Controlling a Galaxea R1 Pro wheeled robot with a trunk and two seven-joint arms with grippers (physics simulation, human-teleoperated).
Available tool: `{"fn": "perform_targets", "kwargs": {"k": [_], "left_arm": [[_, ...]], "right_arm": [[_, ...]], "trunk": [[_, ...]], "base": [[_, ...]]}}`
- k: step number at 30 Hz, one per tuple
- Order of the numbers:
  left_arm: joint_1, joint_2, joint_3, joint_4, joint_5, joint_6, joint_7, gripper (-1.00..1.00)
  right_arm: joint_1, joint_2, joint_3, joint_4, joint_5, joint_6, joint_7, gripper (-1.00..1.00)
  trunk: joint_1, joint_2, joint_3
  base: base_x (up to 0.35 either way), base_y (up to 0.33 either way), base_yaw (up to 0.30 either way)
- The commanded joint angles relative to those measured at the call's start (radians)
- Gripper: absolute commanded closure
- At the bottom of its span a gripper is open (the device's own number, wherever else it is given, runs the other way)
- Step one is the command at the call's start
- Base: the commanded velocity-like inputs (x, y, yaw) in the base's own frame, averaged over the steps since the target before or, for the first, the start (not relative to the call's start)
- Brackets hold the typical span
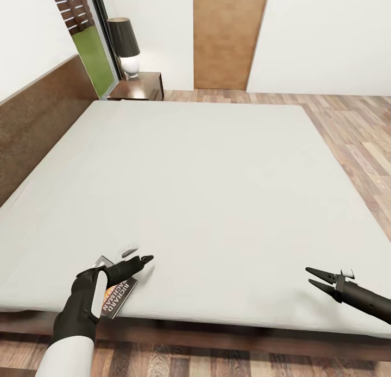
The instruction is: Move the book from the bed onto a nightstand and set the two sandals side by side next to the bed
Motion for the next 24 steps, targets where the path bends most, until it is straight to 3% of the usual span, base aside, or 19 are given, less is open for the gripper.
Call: {"fn": "perform_targets", "kwargs": {"k": [1,24], "left_arm": [[-0.001,-0.001,0.004,-0.001,0.004,0.008,-0.002,-1.0],[-0.001,-0.001,-0.002,-0.001,0.004,0.008,-0.001,-1.0]], "right_arm": [[-0.001,0.0,-0.001,0.0,-0.002,0.007,0.002,-1.0],[-0.001,0.0,-0.001,0.0,-0.002,0.007,0.002,-1.0]], "trunk": [[0.0,0.0,-0.001],[0.0,0.0,-0.001]], "base": [[0.0,0.0,0.0],[-0.052,0.0,0.0]]}}
